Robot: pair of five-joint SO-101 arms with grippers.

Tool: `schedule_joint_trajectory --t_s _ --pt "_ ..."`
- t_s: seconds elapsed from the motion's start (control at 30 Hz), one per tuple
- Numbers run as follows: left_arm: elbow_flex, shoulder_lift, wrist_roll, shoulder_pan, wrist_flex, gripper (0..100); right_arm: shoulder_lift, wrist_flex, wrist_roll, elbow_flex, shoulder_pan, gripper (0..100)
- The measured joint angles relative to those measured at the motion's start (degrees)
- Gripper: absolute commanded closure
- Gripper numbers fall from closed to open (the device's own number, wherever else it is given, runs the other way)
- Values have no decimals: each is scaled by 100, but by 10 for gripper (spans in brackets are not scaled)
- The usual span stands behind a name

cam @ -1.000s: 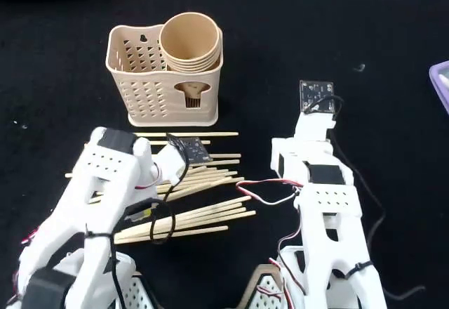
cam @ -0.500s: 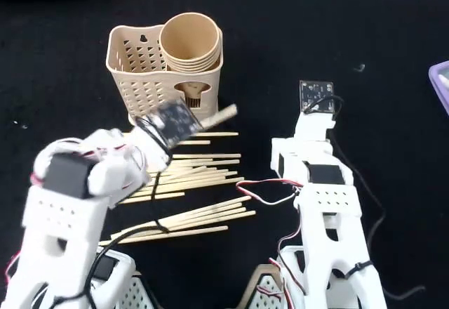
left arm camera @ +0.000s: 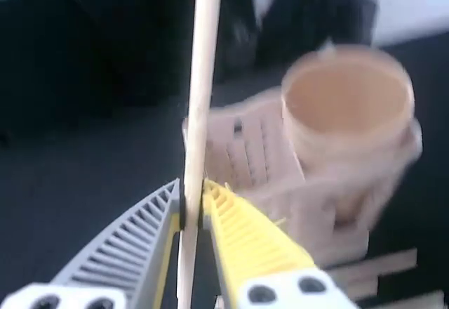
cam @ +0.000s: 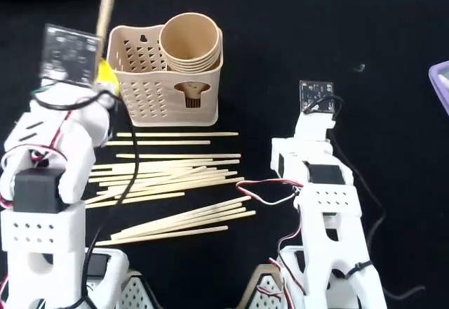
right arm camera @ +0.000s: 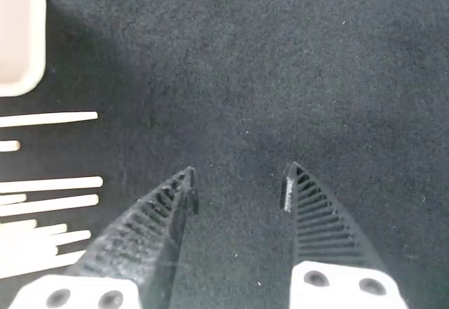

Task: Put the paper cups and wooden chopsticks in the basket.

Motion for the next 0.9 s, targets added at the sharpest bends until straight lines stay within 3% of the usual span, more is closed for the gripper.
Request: schedule_joint_trajectory --t_s 0.5,0.9 --pt "105 563 2602 -53 -2945 967 0 0 0 0 0 800" --pt "88 2532 2541 167 -3420 966 0 0 0 0 0 799"
